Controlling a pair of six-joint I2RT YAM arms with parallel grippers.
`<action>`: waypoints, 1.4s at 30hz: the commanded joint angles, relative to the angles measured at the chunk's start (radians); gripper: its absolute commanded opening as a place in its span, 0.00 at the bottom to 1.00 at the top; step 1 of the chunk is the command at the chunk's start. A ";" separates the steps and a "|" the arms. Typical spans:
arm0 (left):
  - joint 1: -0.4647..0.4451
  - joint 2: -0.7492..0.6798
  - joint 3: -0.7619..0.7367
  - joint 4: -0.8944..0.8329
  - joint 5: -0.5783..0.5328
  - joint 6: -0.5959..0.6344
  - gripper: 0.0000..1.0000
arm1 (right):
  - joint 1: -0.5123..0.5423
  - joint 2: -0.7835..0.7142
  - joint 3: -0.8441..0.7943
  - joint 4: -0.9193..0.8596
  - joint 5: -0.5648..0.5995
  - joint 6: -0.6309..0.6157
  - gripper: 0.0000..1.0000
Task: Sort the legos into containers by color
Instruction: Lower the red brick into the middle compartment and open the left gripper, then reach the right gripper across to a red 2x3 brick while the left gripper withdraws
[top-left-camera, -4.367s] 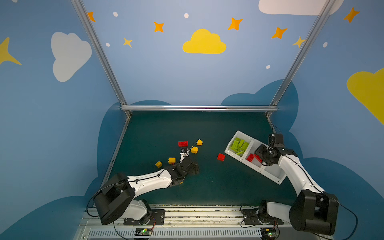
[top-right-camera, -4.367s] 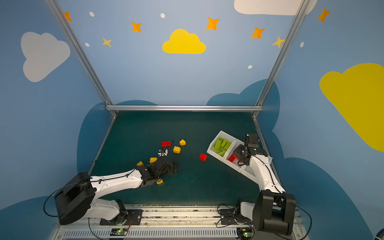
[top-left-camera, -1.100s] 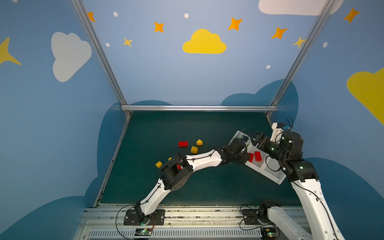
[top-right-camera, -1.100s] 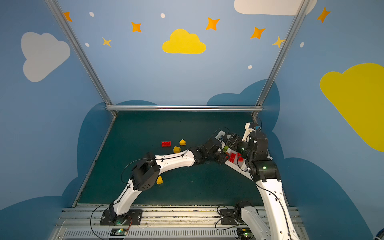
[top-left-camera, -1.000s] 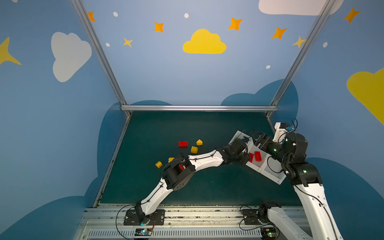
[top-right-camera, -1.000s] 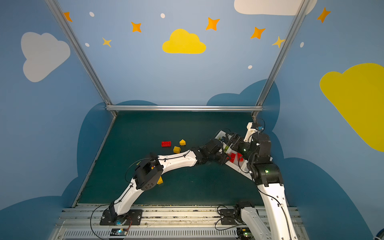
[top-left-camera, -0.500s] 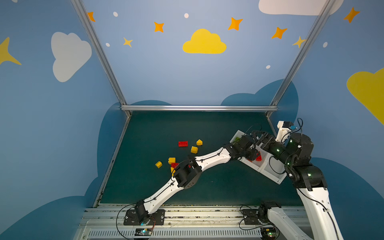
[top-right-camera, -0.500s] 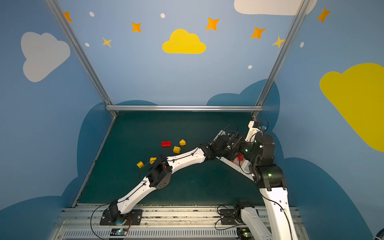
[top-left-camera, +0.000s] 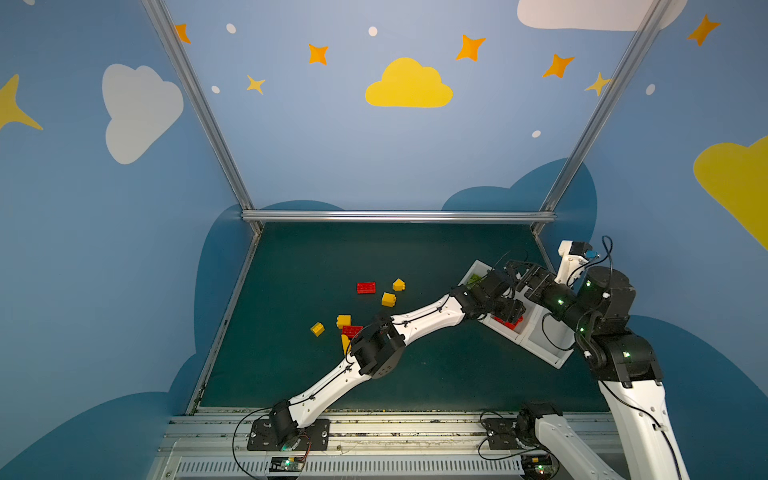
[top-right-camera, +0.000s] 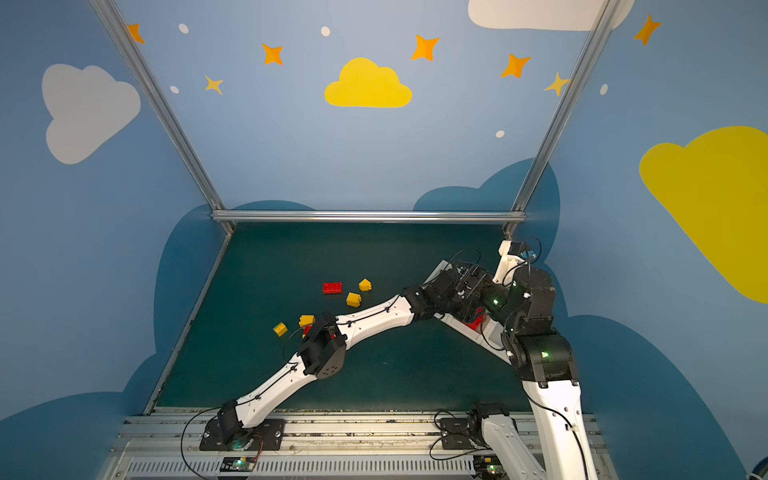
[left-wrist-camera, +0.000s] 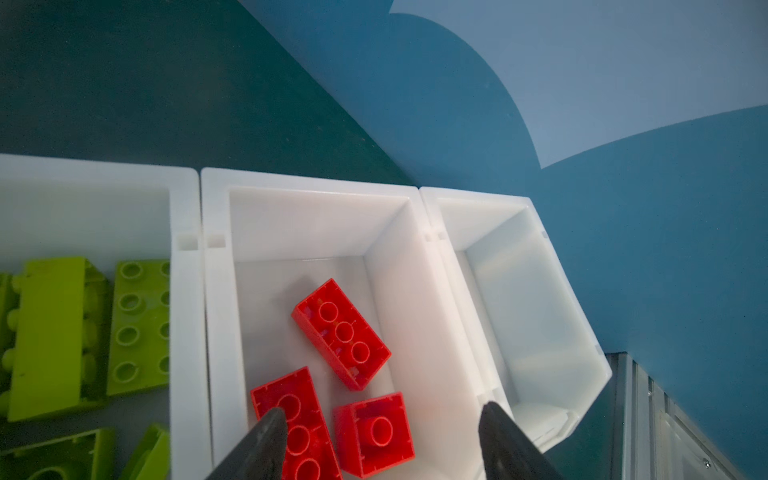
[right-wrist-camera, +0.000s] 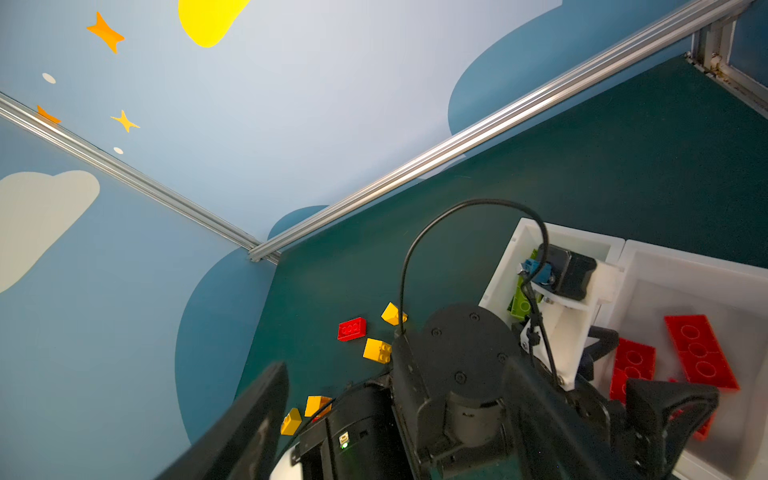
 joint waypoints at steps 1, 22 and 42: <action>0.010 -0.126 -0.123 0.004 -0.049 0.021 0.73 | 0.006 -0.012 0.046 -0.038 0.006 -0.025 0.79; 0.050 -1.072 -1.395 0.443 -0.414 -0.135 0.79 | 0.228 0.374 0.231 -0.083 0.010 -0.174 0.79; 0.136 -1.907 -1.946 0.060 -0.730 -0.304 1.00 | 0.560 1.214 0.675 -0.114 0.087 -0.319 0.80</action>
